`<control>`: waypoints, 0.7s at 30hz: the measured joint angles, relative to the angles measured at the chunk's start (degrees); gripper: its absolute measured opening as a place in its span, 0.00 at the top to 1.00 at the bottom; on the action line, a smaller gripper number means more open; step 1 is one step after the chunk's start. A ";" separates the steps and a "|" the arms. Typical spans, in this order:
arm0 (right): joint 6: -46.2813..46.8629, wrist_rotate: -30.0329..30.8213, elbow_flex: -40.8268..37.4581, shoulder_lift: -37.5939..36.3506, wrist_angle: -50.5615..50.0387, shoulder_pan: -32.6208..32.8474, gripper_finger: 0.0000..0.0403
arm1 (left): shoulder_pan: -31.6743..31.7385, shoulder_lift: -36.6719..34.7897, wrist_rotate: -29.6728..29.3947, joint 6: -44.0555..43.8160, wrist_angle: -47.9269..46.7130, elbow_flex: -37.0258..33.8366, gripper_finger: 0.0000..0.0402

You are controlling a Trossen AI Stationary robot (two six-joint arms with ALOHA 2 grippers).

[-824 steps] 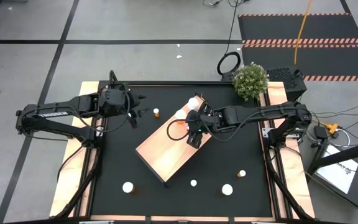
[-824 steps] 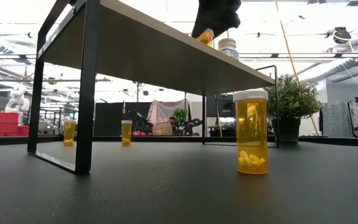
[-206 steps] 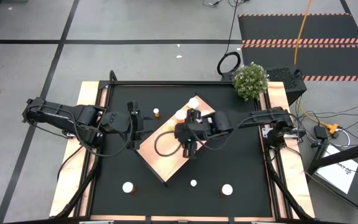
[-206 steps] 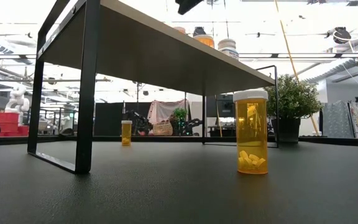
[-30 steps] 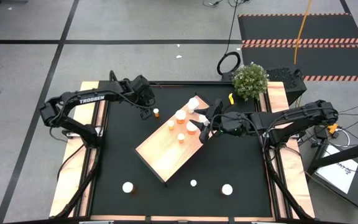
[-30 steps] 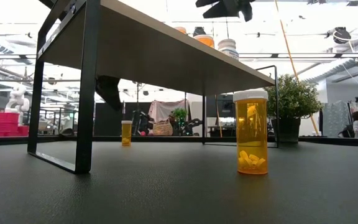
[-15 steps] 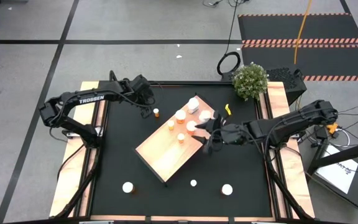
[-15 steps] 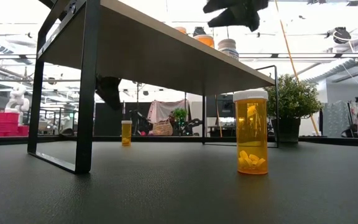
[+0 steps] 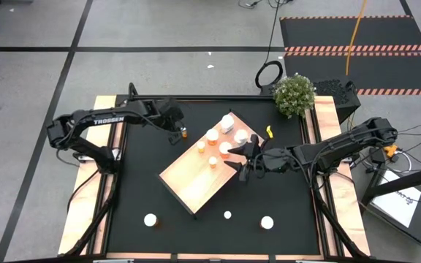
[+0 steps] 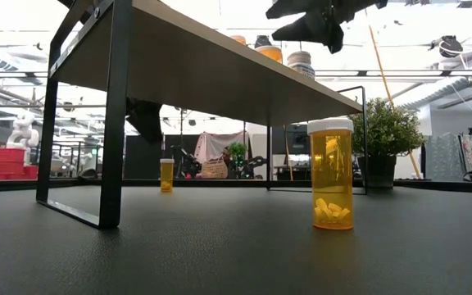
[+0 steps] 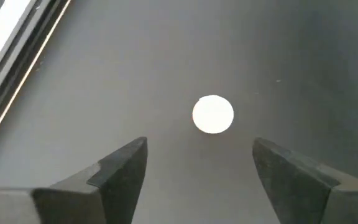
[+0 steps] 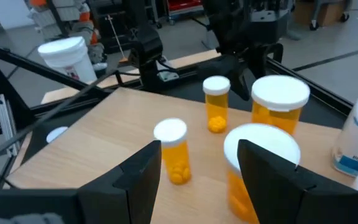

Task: Pick and place medicine bottles onto shelf by color
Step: Put the small orange pill bottle on the shelf

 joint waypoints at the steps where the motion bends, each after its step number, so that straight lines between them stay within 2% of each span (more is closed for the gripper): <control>1: -0.12 -0.02 -0.01 0.00 -0.21 0.01 0.48 | -0.76 0.00 -0.08 0.00 0.06 0.01 0.26; 7: -0.89 0.04 -0.01 0.00 -0.43 -0.08 0.48 | -3.46 0.00 -1.54 0.20 3.82 0.00 0.26; 13: -1.73 0.04 -0.01 0.00 -0.45 -0.06 0.48 | -3.34 0.36 -2.02 0.07 5.72 0.01 0.29; 21: -1.73 -0.02 -0.01 0.00 -0.55 -0.06 0.48 | -2.84 5.21 -2.54 0.26 6.61 0.00 0.26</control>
